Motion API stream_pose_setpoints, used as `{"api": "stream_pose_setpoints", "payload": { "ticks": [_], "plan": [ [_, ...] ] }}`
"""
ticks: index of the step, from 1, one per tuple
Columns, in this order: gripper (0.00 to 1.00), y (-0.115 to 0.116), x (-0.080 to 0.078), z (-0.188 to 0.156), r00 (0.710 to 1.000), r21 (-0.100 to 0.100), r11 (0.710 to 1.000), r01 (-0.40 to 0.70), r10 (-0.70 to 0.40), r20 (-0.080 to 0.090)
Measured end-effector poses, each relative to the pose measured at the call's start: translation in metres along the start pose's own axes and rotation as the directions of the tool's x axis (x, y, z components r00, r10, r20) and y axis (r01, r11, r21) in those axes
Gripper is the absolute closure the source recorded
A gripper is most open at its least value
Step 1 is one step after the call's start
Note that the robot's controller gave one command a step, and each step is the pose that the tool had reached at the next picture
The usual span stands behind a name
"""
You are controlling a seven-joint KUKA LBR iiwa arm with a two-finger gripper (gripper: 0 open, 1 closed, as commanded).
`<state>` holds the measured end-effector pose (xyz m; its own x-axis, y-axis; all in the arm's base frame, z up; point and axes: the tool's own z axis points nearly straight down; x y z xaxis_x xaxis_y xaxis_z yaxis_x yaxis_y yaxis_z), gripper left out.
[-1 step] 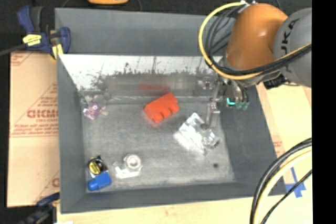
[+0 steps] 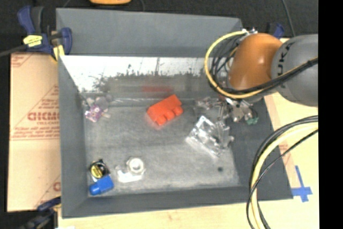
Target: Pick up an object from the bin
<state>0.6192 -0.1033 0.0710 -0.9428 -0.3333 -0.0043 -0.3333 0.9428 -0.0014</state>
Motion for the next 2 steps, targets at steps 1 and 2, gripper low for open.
{"api": "stream_pose_setpoints", "payload": {
  "ticks": [1,2],
  "plan": [
    [0.00,-0.0118,0.0224,-0.0034,0.989,-0.009,0.989,0.148,-0.148,0.009],
    [1.00,-0.0123,0.0222,-0.0060,0.989,-0.011,0.989,0.147,-0.147,0.004]
  ]
}}
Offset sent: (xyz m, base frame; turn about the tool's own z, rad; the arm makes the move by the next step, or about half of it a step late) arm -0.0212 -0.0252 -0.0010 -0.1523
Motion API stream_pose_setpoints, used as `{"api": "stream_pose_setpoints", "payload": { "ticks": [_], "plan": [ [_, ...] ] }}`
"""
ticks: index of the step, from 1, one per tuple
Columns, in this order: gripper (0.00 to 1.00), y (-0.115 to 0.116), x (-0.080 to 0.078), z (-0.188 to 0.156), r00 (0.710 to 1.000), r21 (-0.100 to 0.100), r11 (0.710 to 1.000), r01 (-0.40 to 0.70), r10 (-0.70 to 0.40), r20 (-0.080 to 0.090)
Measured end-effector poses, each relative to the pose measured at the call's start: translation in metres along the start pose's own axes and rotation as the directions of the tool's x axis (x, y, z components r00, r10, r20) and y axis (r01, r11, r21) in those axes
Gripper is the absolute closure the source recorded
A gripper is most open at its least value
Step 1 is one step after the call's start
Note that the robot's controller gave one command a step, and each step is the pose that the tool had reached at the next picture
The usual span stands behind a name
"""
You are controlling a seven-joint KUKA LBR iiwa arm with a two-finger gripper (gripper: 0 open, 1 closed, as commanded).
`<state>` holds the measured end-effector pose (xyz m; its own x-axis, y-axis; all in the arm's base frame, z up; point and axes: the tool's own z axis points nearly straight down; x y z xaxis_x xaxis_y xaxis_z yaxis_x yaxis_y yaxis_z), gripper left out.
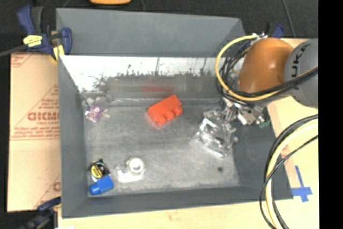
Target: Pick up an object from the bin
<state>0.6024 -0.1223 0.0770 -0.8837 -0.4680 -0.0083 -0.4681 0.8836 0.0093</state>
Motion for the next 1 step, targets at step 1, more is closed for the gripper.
{"api": "stream_pose_setpoints", "payload": {
  "ticks": [1],
  "plan": [
    [1.00,0.0177,-0.0198,-0.0015,0.860,0.008,0.860,0.511,-0.511,-0.006]
  ]
}}
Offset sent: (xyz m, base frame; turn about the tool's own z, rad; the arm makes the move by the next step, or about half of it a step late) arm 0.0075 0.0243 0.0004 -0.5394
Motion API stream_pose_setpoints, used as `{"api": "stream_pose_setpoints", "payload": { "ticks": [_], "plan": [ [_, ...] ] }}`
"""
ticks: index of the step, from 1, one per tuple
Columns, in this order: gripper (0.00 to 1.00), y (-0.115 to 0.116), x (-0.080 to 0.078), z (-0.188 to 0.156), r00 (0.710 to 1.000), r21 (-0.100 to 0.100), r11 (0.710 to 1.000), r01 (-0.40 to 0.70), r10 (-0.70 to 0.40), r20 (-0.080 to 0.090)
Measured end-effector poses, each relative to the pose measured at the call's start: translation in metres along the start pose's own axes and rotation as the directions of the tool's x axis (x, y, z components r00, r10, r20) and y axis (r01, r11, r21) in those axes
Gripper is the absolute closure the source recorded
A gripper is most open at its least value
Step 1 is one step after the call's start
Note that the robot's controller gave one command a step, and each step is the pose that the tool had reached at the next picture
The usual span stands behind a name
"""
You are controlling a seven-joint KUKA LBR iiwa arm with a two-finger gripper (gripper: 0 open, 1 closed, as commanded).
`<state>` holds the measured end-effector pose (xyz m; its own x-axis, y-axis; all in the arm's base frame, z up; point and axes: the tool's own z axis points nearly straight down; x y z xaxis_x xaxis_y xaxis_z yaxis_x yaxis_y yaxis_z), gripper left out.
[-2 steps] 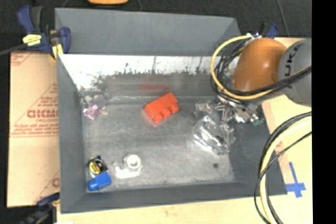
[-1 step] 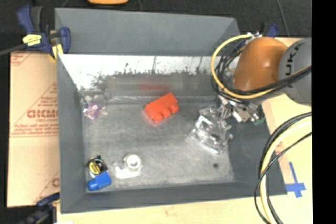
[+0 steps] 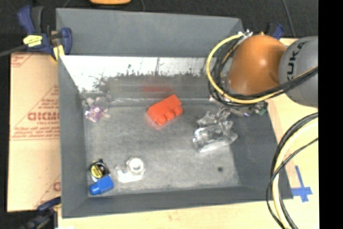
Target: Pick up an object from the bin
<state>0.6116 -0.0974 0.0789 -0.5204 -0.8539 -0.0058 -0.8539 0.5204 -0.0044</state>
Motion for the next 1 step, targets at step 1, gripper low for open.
{"api": "stream_pose_setpoints", "payload": {
  "ticks": [1],
  "plan": [
    [1.00,-0.0110,0.0179,-0.1857,1.000,0.005,1.000,0.030,-0.030,-0.002]
  ]
}}
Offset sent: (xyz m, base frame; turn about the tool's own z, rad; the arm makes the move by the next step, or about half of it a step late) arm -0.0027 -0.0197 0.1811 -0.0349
